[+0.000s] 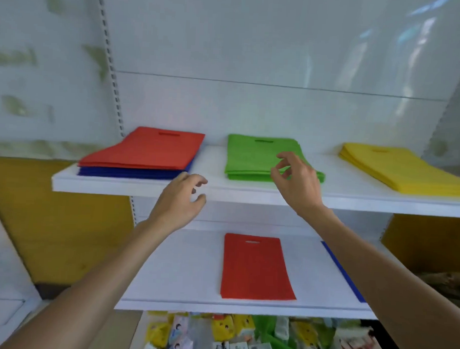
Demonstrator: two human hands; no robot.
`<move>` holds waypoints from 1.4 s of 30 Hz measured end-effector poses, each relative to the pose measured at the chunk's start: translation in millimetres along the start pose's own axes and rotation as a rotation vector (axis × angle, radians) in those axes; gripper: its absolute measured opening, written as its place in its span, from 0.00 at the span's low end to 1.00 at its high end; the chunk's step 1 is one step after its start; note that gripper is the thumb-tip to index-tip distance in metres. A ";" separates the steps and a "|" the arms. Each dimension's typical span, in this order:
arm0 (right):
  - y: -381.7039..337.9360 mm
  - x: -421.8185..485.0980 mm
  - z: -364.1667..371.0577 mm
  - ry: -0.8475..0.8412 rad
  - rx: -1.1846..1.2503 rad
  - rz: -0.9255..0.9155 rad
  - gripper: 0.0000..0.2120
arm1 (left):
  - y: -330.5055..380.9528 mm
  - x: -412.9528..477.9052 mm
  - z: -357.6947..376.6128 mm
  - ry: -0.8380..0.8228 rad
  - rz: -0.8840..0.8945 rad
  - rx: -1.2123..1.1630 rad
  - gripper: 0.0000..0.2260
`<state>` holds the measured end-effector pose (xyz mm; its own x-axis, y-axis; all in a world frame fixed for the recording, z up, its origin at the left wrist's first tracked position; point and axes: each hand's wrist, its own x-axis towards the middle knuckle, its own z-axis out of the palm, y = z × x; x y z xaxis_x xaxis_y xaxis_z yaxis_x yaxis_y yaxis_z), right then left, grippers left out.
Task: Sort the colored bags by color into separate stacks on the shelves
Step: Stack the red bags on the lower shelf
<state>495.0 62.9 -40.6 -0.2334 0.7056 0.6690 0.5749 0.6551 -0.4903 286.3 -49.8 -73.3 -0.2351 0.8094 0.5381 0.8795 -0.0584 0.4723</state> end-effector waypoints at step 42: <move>-83.2 134.3 274.5 0.261 -0.086 0.018 0.06 | -273.0 143.9 -95.6 0.357 -0.172 0.194 0.04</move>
<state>200.5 177.3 -63.3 -0.0192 0.6160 0.7875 0.6442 0.6100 -0.4615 -27.2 26.8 -58.0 -0.4829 0.5431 0.6869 0.8686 0.1975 0.4545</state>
